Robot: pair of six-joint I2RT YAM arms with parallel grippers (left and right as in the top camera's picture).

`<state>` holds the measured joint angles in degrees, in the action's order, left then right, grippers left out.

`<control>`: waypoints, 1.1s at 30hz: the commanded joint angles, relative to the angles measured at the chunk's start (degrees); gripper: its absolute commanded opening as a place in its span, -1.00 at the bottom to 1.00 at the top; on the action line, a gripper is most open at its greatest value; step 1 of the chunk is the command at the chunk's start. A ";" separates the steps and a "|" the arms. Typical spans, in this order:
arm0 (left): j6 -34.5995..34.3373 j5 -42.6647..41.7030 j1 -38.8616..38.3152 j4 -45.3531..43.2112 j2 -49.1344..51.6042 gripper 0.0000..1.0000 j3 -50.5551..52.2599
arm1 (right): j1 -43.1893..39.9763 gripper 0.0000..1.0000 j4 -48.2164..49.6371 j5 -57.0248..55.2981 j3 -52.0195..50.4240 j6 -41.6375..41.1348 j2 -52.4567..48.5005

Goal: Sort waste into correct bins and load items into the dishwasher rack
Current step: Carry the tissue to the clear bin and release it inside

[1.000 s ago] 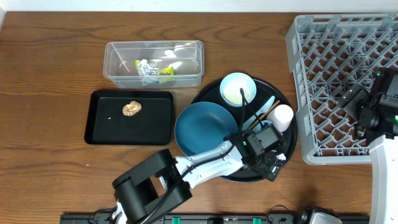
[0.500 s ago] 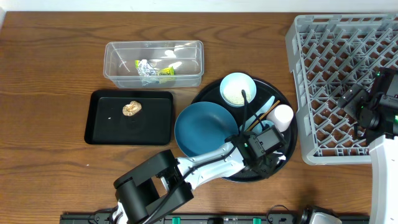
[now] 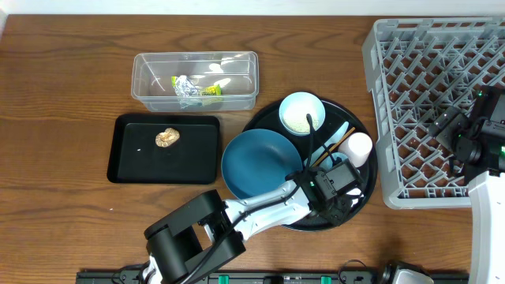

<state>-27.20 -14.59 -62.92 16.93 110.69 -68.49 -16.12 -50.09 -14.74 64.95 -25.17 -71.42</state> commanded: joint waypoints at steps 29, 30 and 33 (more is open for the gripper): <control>3.13 22.97 15.52 13.14 -33.27 -0.88 -0.11 | -0.37 0.98 -0.09 -0.22 0.87 0.39 0.02; 3.10 24.33 18.47 12.52 -33.40 -0.88 -0.11 | -0.37 0.98 -0.09 -0.20 0.87 0.39 0.02; 1.95 24.72 27.89 9.35 -32.79 -0.88 -0.09 | -0.37 0.98 -0.09 -0.22 0.87 0.39 0.02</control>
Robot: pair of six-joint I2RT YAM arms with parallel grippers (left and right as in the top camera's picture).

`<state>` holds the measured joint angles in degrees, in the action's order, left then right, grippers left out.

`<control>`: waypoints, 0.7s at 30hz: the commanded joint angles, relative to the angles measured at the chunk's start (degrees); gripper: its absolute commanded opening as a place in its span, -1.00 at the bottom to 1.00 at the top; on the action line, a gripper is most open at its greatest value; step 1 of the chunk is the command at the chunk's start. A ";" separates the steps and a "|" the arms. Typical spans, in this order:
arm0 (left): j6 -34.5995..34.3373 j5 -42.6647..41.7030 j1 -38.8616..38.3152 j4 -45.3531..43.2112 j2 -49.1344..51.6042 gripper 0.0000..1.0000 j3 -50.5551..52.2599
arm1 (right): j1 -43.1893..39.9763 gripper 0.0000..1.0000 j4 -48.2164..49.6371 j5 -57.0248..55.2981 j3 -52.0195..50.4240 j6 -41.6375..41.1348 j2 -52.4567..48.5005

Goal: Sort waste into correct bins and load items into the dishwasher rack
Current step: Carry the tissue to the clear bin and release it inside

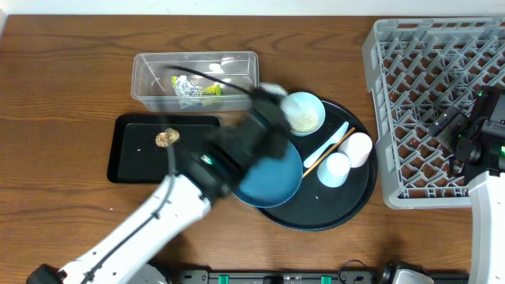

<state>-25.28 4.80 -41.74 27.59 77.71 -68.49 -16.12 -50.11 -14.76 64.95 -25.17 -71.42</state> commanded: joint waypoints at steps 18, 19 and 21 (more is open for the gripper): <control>-3.98 4.72 31.17 -23.08 18.86 -0.88 -0.09 | -0.37 0.98 -0.07 -0.20 0.90 0.39 0.02; -4.00 4.70 31.17 -23.71 19.71 -0.88 -0.09 | -0.37 0.98 -0.07 -0.20 0.87 0.39 0.02; -4.02 4.70 31.17 -24.39 21.09 -0.87 -0.09 | -0.37 0.99 -0.07 -0.20 0.87 0.39 0.02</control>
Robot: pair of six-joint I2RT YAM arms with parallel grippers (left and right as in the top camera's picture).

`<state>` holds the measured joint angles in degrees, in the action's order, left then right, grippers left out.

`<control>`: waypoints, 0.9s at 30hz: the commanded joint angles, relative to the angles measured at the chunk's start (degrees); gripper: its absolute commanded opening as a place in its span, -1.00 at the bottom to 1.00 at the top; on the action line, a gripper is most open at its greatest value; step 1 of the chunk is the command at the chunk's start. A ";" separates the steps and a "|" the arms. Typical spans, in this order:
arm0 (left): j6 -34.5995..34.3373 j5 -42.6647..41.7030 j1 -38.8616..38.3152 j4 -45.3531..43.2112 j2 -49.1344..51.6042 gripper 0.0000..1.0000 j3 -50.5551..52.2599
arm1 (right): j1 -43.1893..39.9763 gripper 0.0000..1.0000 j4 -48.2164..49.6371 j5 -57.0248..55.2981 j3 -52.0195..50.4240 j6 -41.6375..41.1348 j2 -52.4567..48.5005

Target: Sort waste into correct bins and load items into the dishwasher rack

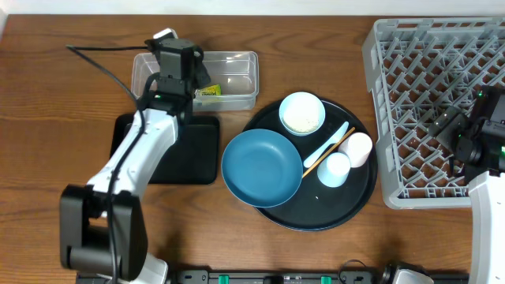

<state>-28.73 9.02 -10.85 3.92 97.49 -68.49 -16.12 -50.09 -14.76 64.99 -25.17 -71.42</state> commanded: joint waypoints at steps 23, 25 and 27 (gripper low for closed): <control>2.10 0.44 -6.21 9.25 -13.70 0.47 -0.09 | -0.37 0.98 -0.09 -0.20 0.83 0.39 0.02; 2.05 0.44 -8.04 15.85 -17.51 0.54 -0.09 | -0.37 0.98 -0.09 -0.17 0.85 0.39 0.02; 2.05 0.44 -9.94 21.49 -20.17 0.59 -0.09 | -0.37 0.98 -0.09 -0.20 0.85 0.39 0.02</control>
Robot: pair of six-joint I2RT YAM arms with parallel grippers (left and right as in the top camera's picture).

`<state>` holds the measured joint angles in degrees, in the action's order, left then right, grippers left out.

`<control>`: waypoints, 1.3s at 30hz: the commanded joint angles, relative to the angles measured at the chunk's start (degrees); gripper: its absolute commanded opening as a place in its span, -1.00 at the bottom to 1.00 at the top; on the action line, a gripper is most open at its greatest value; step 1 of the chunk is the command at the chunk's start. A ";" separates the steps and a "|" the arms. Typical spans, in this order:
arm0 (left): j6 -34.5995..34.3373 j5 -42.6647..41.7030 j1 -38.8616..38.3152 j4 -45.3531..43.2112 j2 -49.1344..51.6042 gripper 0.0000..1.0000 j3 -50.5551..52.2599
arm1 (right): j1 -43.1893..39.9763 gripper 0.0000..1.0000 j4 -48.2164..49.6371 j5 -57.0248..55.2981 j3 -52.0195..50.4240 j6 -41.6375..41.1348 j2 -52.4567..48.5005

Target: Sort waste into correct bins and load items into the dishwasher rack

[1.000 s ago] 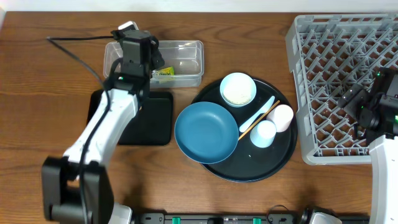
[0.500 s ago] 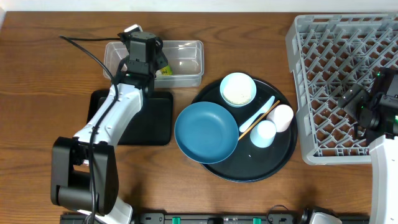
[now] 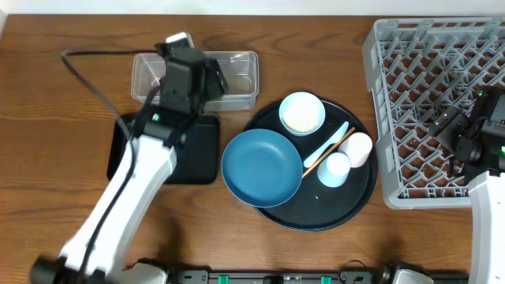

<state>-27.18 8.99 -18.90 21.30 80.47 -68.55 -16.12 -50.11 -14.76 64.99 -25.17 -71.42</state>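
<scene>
My left gripper (image 3: 192,81) hangs over the left half of the clear plastic bin (image 3: 237,79); its wrist hides the fingers and whatever is between them. A round dark tray (image 3: 351,207) holds a blue plate (image 3: 260,167), a small pale bowl (image 3: 302,113), a light blue spoon (image 3: 329,143), a wooden chopstick (image 3: 322,158), a white cup (image 3: 358,147) and a light blue cup (image 3: 336,169). The grey dishwasher rack (image 3: 418,71) stands at the right. My right gripper (image 3: 442,124) sits over the rack's right part, its jaws too dark to read.
A black rectangular tray (image 3: 201,150) lies in front of the clear bin, half covered by my left arm. The bin's contents are hidden under the wrist. Bare wooden table (image 3: 63,95) lies to the left and along the front edge.
My left wrist has shifted a little to the right and toward the front over the clear bin. It now covers the yellow-green wrapper that showed in the bin. The right arm is unchanged.
My left gripper was first low on the round tray beside the cups. Then the arm was blurred over the blue plate. After that it stood over the clear bin's left end, and it remains there now. The dishes on the round tray look unchanged.
</scene>
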 commanded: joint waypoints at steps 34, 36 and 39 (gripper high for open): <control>3.96 3.08 -23.39 26.01 1.07 0.71 -0.02 | -0.37 0.98 -0.07 -0.20 0.85 0.39 0.02; 3.67 9.05 -23.39 27.80 1.07 0.71 -0.02 | -0.37 0.98 -0.07 -0.17 0.83 0.39 0.02; -1.38 14.80 -23.08 30.32 0.98 0.71 -0.02 | -0.37 0.99 -0.07 -0.17 0.85 0.39 0.02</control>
<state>-24.21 14.24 -42.28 50.48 81.67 -68.58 -16.12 -50.11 -14.76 65.06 -25.17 -71.42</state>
